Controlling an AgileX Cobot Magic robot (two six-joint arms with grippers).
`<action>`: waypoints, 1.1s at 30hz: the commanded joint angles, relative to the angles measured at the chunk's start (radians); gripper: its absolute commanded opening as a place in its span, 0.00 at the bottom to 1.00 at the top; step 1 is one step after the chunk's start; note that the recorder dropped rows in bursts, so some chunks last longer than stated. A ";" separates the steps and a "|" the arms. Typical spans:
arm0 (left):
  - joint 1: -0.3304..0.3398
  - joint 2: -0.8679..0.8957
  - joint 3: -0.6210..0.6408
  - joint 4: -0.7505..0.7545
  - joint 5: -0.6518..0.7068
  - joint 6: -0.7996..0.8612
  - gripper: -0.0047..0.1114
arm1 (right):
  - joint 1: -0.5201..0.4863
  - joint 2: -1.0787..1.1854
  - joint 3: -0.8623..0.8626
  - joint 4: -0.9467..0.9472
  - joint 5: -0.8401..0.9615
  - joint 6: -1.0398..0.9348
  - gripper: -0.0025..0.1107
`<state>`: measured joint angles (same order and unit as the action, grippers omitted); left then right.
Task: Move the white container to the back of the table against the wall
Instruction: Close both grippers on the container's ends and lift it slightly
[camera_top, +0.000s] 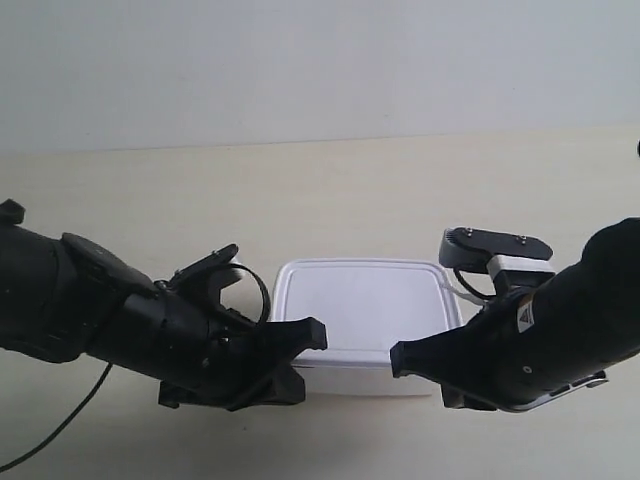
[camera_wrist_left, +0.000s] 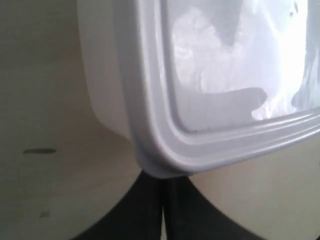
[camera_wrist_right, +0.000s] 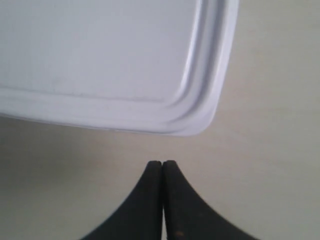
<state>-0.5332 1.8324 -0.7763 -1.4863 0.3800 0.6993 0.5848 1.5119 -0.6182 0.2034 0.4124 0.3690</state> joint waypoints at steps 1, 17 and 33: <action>-0.006 0.026 -0.034 -0.015 0.001 0.001 0.04 | -0.006 0.038 0.005 0.006 -0.048 -0.011 0.02; -0.006 0.107 -0.122 -0.017 -0.007 0.001 0.04 | -0.006 0.153 0.005 0.004 -0.207 -0.009 0.02; -0.006 0.184 -0.246 -0.017 -0.013 0.001 0.04 | -0.093 0.227 -0.070 -0.003 -0.259 -0.056 0.02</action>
<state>-0.5332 2.0014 -0.9940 -1.4925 0.3782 0.6993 0.5006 1.7319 -0.6660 0.2081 0.1747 0.3382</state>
